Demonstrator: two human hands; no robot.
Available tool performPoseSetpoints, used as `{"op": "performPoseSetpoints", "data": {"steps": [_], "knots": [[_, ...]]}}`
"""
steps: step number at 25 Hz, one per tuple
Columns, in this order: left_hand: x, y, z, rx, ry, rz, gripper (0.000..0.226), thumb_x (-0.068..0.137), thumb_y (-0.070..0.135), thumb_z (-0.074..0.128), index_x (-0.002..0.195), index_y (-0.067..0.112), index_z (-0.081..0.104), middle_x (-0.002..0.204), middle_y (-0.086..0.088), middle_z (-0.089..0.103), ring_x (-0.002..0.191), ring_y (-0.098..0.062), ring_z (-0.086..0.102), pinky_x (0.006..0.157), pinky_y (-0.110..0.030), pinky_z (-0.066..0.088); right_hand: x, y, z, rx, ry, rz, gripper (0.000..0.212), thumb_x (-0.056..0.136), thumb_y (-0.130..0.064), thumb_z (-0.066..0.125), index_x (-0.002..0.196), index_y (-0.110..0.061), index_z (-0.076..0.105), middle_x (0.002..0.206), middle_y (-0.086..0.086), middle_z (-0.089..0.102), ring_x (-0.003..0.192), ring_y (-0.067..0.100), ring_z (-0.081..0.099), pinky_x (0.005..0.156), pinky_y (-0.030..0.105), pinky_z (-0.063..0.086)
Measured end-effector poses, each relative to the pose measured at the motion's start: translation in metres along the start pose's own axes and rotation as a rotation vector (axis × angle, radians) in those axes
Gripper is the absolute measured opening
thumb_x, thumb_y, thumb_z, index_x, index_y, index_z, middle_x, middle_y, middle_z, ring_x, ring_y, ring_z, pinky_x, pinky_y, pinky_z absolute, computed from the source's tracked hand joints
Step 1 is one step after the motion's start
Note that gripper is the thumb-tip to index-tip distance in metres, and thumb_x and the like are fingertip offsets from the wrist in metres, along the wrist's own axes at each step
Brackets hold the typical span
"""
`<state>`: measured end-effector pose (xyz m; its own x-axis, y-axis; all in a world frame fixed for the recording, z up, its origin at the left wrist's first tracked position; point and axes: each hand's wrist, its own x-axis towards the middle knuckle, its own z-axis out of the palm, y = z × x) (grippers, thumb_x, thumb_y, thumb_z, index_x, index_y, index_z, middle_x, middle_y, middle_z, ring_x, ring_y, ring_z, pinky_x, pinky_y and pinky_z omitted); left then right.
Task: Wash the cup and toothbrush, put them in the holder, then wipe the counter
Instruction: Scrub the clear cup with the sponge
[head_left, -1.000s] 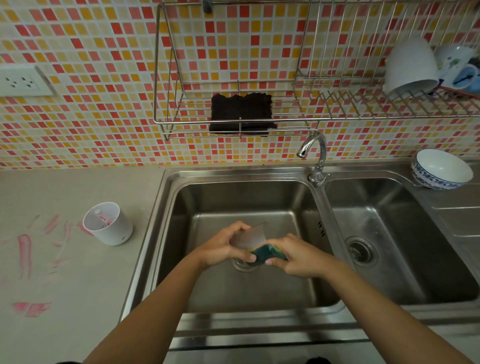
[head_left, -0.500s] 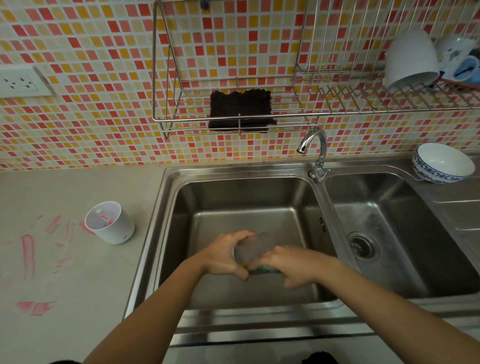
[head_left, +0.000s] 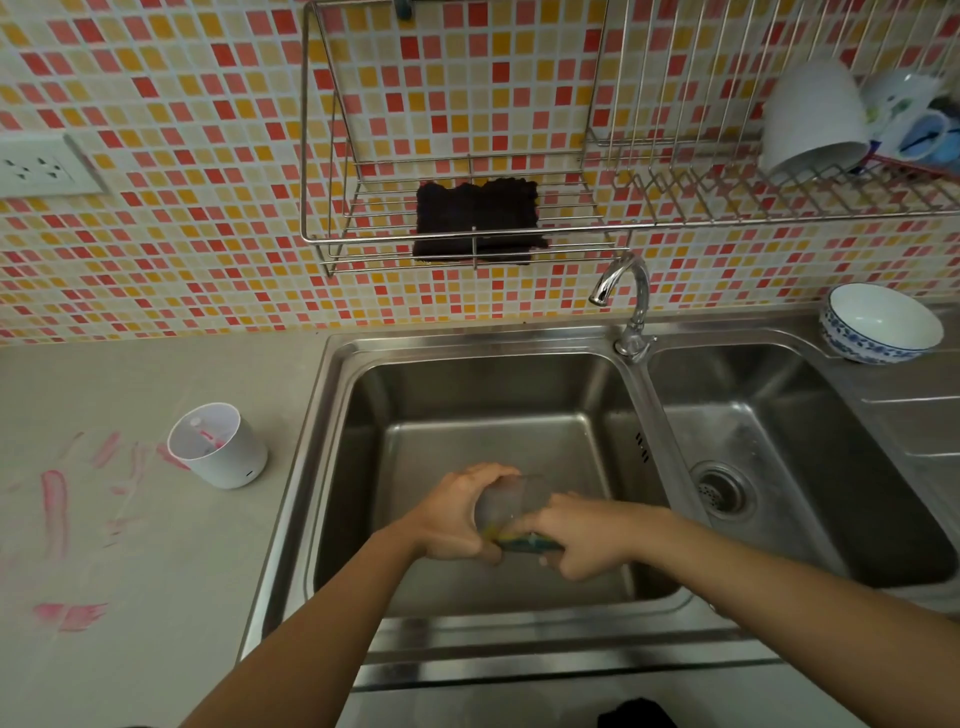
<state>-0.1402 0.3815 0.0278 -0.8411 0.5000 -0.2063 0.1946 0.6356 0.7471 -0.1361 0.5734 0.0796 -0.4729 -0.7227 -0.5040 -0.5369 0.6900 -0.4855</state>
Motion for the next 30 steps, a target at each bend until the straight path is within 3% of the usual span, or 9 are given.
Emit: {"op": "performPoseSetpoints", "data": {"steps": [6, 8, 11, 13, 15, 20, 25, 28, 30], "knots": [[0.001, -0.003, 0.009, 0.198, 0.287, 0.111, 0.082, 0.057, 0.034, 0.077, 0.13, 0.021, 0.042, 0.119, 0.003, 0.047, 0.11, -0.015, 0.046, 0.094, -0.032, 0.046, 0.008, 0.021, -0.012, 0.842, 0.135, 0.066, 0.048, 0.067, -0.009, 0.06, 0.111, 0.01, 0.056, 0.093, 0.013, 0.058, 0.085, 0.022, 0.055, 0.074, 0.028, 0.043], [0.002, 0.0, 0.013, 0.344, 0.404, 0.112, 0.083, 0.062, 0.041, 0.075, 0.133, 0.02, 0.039, 0.121, 0.0, 0.048, 0.11, -0.018, 0.048, 0.086, -0.035, 0.052, 0.01, 0.02, -0.016, 0.976, 0.171, 0.082, 0.047, 0.075, -0.018, 0.062, 0.112, 0.01, 0.057, 0.097, 0.014, 0.061, 0.089, 0.021, 0.058, 0.077, 0.025, 0.046], [0.004, 0.002, 0.022, 0.426, 0.509, 0.078, 0.085, 0.063, 0.04, 0.077, 0.133, 0.018, 0.034, 0.118, -0.007, 0.049, 0.107, -0.022, 0.049, 0.074, -0.034, 0.057, 0.016, 0.015, -0.017, 0.901, 0.355, 0.15, 0.028, 0.093, -0.026, 0.055, 0.109, -0.005, 0.064, 0.103, 0.011, 0.068, 0.093, 0.019, 0.064, 0.085, 0.029, 0.048], [0.005, 0.0, 0.023, 0.357, 0.476, 0.077, 0.086, 0.068, 0.038, 0.077, 0.136, 0.012, 0.032, 0.127, -0.01, 0.042, 0.118, -0.023, 0.044, 0.091, -0.032, 0.05, 0.021, 0.015, -0.015, 0.766, 0.461, 0.169, 0.026, 0.095, -0.023, 0.051, 0.109, -0.006, 0.065, 0.106, 0.015, 0.069, 0.098, 0.026, 0.065, 0.088, 0.035, 0.05], [0.004, 0.0, 0.021, 0.191, 0.354, 0.043, 0.086, 0.072, 0.034, 0.074, 0.14, 0.01, 0.026, 0.139, -0.007, 0.032, 0.132, -0.018, 0.031, 0.108, -0.024, 0.032, 0.022, 0.017, -0.01, 0.628, 0.483, 0.138, 0.025, 0.095, -0.021, 0.051, 0.107, -0.005, 0.065, 0.104, 0.017, 0.069, 0.099, 0.03, 0.064, 0.087, 0.037, 0.049], [0.006, 0.002, 0.006, 0.052, 0.231, -0.022, 0.09, 0.064, 0.029, 0.08, 0.138, 0.019, 0.031, 0.132, 0.001, 0.046, 0.121, -0.014, 0.045, 0.095, -0.018, 0.036, 0.016, 0.012, -0.007, 0.34, 0.396, 0.021, 0.024, 0.095, -0.02, 0.049, 0.113, -0.011, 0.064, 0.105, 0.009, 0.069, 0.093, 0.015, 0.062, 0.081, 0.025, 0.044], [0.002, 0.002, 0.012, 0.263, 0.372, 0.058, 0.077, 0.066, 0.036, 0.077, 0.128, 0.007, 0.041, 0.12, -0.008, 0.048, 0.11, -0.021, 0.044, 0.096, -0.03, 0.041, 0.023, 0.009, -0.001, 0.549, 0.516, 0.026, 0.025, 0.095, -0.017, 0.052, 0.116, -0.011, 0.063, 0.109, 0.01, 0.069, 0.1, 0.023, 0.064, 0.087, 0.029, 0.048], [0.003, 0.005, 0.027, 0.417, 0.523, 0.092, 0.069, 0.067, 0.041, 0.062, 0.121, 0.003, 0.041, 0.11, -0.014, 0.054, 0.099, -0.022, 0.043, 0.084, -0.039, 0.053, 0.027, 0.006, -0.004, 0.759, 0.548, 0.021, 0.026, 0.096, -0.013, 0.048, 0.118, -0.008, 0.061, 0.114, 0.012, 0.066, 0.1, 0.015, 0.06, 0.084, 0.014, 0.045], [0.003, 0.003, 0.03, 0.372, 0.539, 0.13, 0.067, 0.071, 0.039, 0.057, 0.123, 0.001, 0.037, 0.119, -0.019, 0.051, 0.107, -0.023, 0.04, 0.092, -0.039, 0.05, 0.028, 0.006, -0.003, 0.802, 0.549, 0.022, 0.026, 0.096, -0.012, 0.047, 0.118, -0.009, 0.061, 0.116, 0.011, 0.065, 0.104, 0.013, 0.059, 0.091, 0.018, 0.045]]}}
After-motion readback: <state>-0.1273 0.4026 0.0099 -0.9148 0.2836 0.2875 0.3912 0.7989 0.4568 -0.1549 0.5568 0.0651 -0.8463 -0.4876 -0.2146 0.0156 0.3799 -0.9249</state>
